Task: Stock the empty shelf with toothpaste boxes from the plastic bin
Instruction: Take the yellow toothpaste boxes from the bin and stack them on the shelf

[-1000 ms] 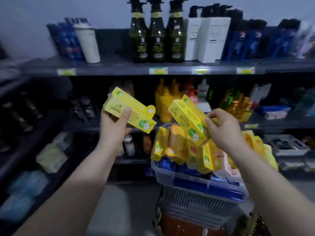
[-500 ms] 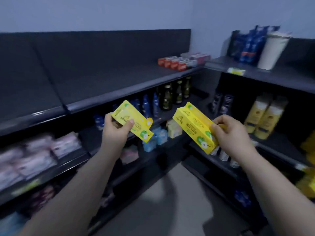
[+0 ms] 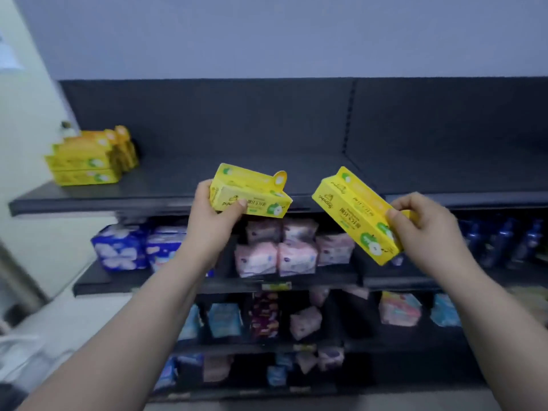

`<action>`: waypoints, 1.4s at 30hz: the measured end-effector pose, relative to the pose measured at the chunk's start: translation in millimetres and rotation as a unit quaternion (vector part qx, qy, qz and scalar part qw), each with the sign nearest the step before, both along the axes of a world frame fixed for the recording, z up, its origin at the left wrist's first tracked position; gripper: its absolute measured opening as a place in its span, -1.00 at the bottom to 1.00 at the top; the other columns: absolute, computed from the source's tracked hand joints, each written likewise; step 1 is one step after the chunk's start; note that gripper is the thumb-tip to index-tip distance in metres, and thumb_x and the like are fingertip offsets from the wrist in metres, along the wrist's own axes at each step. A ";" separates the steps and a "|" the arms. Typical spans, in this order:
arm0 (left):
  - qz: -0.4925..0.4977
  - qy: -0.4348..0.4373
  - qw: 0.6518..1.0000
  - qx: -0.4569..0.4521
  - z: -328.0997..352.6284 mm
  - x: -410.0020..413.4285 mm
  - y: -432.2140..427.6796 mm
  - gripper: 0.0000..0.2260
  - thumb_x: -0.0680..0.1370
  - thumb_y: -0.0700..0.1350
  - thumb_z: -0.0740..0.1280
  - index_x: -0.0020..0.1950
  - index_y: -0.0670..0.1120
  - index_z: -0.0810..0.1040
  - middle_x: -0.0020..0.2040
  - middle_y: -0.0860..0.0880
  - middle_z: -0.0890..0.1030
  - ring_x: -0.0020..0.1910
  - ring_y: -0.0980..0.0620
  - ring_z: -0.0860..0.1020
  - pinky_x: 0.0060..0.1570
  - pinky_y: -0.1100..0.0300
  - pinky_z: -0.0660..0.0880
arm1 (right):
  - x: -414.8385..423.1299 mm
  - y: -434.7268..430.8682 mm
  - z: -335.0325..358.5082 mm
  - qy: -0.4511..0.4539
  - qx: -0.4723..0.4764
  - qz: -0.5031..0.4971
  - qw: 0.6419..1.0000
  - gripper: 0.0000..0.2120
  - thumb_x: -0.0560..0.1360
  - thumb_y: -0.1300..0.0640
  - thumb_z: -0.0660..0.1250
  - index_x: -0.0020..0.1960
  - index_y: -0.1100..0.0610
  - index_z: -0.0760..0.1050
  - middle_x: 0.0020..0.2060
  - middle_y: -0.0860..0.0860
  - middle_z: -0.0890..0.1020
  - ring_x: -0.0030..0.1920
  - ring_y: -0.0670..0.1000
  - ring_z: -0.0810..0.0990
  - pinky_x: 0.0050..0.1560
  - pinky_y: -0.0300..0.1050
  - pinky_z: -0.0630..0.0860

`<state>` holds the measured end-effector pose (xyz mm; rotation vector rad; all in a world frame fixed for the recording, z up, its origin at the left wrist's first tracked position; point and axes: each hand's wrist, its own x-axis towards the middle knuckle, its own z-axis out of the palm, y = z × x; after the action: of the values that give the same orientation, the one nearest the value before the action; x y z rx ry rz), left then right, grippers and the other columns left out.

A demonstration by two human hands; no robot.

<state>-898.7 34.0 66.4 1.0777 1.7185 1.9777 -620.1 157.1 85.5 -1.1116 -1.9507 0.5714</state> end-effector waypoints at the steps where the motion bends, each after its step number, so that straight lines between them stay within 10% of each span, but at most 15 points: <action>1: 0.019 -0.015 1.000 0.014 -1.5 -18.7 -10.0 -0.70 0.43 -0.11 0.42 0.09 0.08 0.40 0.05 -0.03 0.59 0.10 -0.07 0.59 0.11 -0.07 0.55 | -22.3 -1.0 0.6 0.000 0.006 0.020 1.000 -0.86 0.51 0.18 0.30 -0.21 0.01 0.46 -0.34 0.04 0.59 -0.33 0.11 0.54 -0.26 -0.05 0.45; 15: 0.271 -0.078 0.957 0.073 -7.0 -200.0 -94.3 -0.79 0.56 -0.23 0.31 0.13 -0.05 0.37 0.08 -0.12 0.55 0.06 -0.12 0.57 0.01 0.06 0.56 | -262.0 16.6 24.1 -0.008 0.046 0.241 0.969 -0.92 0.53 0.15 0.29 -0.13 0.04 0.51 -0.28 -0.05 0.57 -0.28 -0.07 0.48 -0.27 -0.21 0.36; 28: 0.229 -0.083 0.970 0.000 8.0 -363.7 -111.3 -0.71 0.58 -0.20 0.29 0.25 -0.12 0.29 0.10 -0.17 0.55 0.00 -0.04 0.60 -0.09 0.18 0.59 | -438.9 -1.4 34.4 -0.035 0.068 0.307 0.949 -0.93 0.54 0.13 0.27 -0.11 0.02 0.50 -0.23 -0.14 0.54 -0.20 -0.11 0.48 -0.23 -0.08 0.37; 33: 0.185 0.065 0.963 -0.183 2.7 -427.8 -107.5 -0.68 0.54 -0.08 0.35 0.26 -0.06 0.40 0.05 -0.03 0.59 0.00 0.06 0.55 -0.03 0.22 0.46 | -494.8 -13.2 42.1 -0.015 0.085 0.295 0.952 -0.93 0.53 0.14 0.27 -0.12 0.03 0.50 -0.23 -0.10 0.56 -0.20 -0.09 0.49 -0.23 -0.09 0.41; 38: 0.199 0.216 0.883 -0.366 -11.3 -477.4 -110.5 -0.53 0.47 0.09 0.33 0.36 0.00 0.45 0.26 -0.07 0.52 0.28 -0.10 0.43 0.26 -0.02 0.37 | -546.0 -30.1 45.7 -0.012 0.089 0.311 0.946 -0.93 0.53 0.14 0.28 -0.12 0.03 0.50 -0.26 -0.10 0.54 -0.22 -0.08 0.48 -0.24 -0.12 0.41; 42: 0.252 0.237 0.870 -0.351 -14.8 -495.6 -116.6 -0.53 0.54 0.01 0.28 0.44 -0.01 0.35 0.33 -0.12 0.45 0.33 -0.16 0.37 0.28 -0.08 0.35 | -586.6 -42.9 47.7 -0.019 0.098 0.335 0.937 -0.95 0.52 0.12 0.29 -0.12 0.02 0.50 -0.34 -0.09 0.50 -0.33 -0.08 0.44 -0.28 -0.10 0.39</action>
<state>-1394.3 -82.6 51.6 0.9267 2.9043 1.1020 -1206.7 114.2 133.2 -0.3095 -2.3559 0.6853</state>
